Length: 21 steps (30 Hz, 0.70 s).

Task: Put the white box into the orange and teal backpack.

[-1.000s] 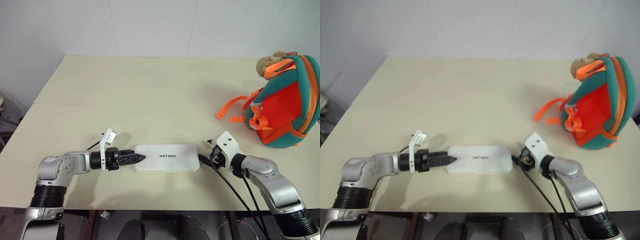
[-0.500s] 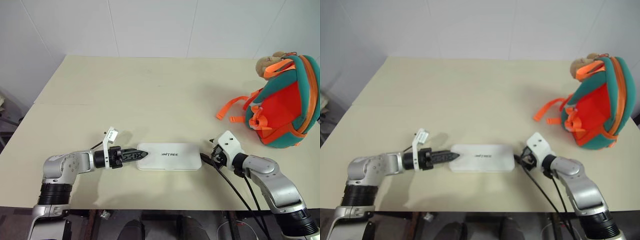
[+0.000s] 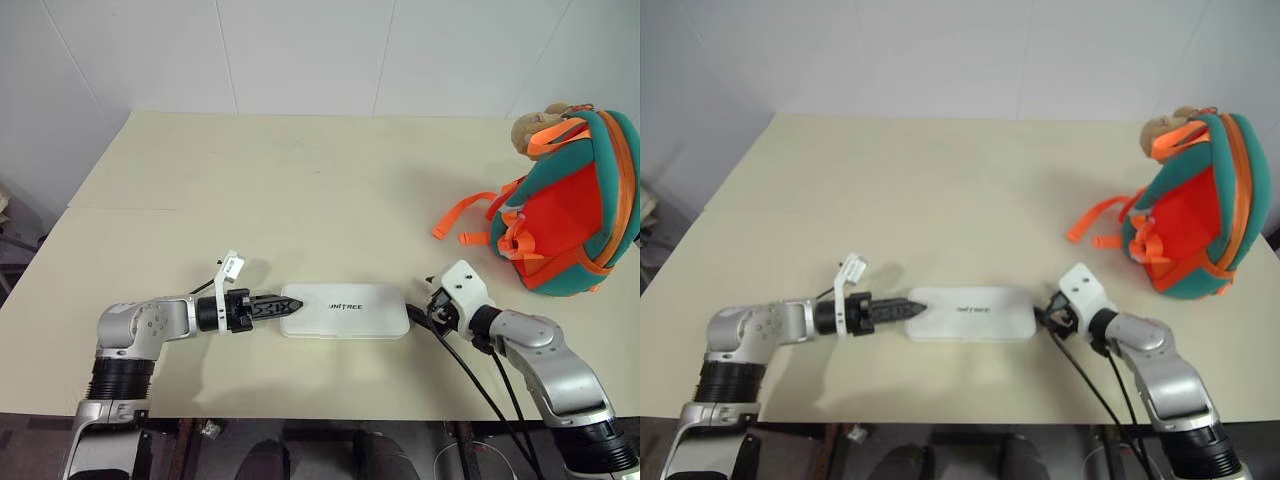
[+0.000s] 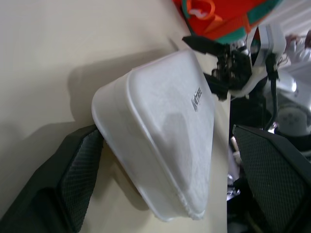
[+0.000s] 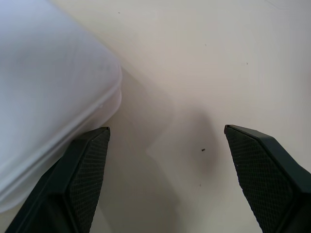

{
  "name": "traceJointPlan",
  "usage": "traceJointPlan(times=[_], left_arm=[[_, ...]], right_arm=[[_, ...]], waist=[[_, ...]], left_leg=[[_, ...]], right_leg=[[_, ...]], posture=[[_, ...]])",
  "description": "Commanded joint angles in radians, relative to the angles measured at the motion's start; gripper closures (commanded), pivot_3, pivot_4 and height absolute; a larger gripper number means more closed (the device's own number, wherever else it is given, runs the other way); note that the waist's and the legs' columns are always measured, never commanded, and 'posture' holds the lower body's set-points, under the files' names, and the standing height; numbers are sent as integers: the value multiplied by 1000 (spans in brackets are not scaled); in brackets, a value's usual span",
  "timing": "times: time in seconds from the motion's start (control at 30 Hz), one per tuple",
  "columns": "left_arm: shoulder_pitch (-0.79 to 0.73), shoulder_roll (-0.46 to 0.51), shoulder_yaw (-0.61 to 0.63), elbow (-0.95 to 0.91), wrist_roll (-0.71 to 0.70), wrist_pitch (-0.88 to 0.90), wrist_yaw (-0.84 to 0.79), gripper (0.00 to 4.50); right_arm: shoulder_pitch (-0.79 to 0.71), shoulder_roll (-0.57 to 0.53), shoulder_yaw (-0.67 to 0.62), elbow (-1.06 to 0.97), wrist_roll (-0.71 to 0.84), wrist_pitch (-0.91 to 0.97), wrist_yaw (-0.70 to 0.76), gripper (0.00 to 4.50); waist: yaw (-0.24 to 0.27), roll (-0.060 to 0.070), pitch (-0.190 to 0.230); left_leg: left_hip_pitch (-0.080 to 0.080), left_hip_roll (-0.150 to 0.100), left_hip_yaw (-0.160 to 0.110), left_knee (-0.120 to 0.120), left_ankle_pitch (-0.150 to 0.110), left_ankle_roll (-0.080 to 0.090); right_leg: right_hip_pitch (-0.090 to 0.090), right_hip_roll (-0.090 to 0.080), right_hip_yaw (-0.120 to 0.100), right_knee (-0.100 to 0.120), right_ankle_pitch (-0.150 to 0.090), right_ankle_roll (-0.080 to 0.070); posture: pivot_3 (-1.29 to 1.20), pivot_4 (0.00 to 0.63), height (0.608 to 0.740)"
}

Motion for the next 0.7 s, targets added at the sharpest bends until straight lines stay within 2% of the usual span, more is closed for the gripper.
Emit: traceJointPlan(times=[0.03,0.27,0.57,0.7], left_arm=[[-4,-17,3,-96,-73,76,16,36],[-5,12,19,-189,-71,200,87,36],[-94,15,49,-142,-20,325,205,36],[-123,-18,92,-123,-35,378,241,36]], right_arm=[[14,15,22,-54,16,-23,24,0],[17,17,19,-49,15,-31,24,0],[22,30,23,-45,11,-41,20,0],[24,35,22,-41,9,-45,17,0]], waist=[[-1,0,0],[-1,0,0],[-6,0,0],[-5,0,0]], left_leg=[[0,0,0,0,0,0],[0,0,0,-1,0,0],[0,0,0,-2,0,-1],[0,1,0,-2,0,-1]], right_leg=[[0,0,0,0,0,0],[0,0,0,-2,0,0],[-1,1,0,-2,0,0],[-1,2,0,-2,0,0]], posture=[[0,150,740],[0,150,740],[0,150,740],[0,150,740]])
